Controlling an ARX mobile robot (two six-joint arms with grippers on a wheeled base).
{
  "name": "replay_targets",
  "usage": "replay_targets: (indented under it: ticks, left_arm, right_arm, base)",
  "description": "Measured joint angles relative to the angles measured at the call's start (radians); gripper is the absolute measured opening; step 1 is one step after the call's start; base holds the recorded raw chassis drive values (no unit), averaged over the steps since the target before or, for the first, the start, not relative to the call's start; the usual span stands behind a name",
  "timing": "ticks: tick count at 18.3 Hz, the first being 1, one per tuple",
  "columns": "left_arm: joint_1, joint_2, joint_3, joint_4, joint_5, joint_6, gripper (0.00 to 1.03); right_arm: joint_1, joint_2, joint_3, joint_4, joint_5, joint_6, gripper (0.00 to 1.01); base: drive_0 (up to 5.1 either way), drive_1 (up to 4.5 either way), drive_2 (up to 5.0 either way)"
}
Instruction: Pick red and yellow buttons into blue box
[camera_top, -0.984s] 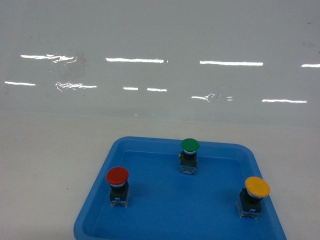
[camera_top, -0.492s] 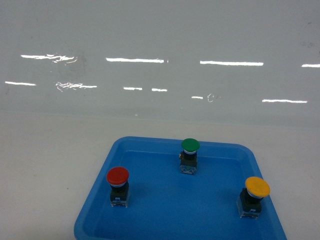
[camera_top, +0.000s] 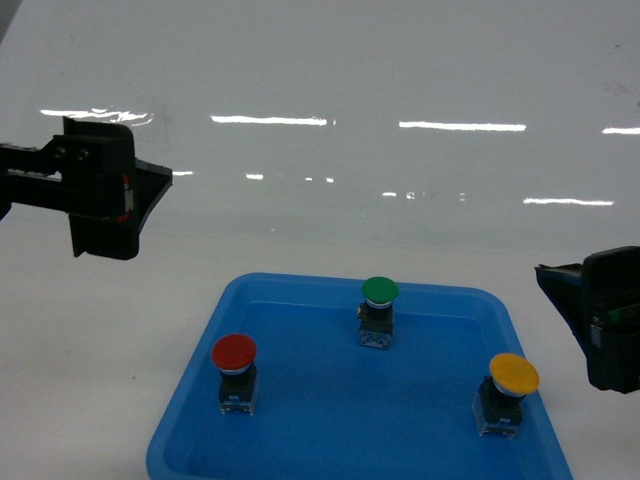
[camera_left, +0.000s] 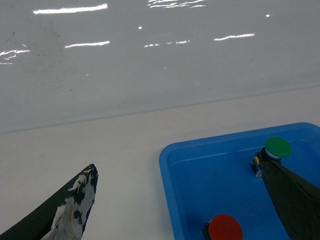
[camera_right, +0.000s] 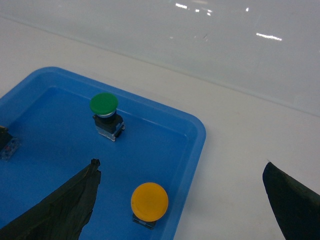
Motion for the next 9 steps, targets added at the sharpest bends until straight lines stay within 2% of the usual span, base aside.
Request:
replay_targets:
  ticks: [3,9]
  left_arm:
    - [0.001,0.0,0.0,-0.004,0.002,0.0,0.98]
    - [0.001,0.0,0.0,-0.004,0.002,0.0,0.98]
  right_arm:
    - [0.031,0.027,0.013,-0.003,0.005,-0.004,0.98]
    - [0.031,0.013,0.011,0.013,0.016,-0.005,0.98]
  base:
    - [0.0,0.0,0.0]
    - [0.0,0.0,0.0]
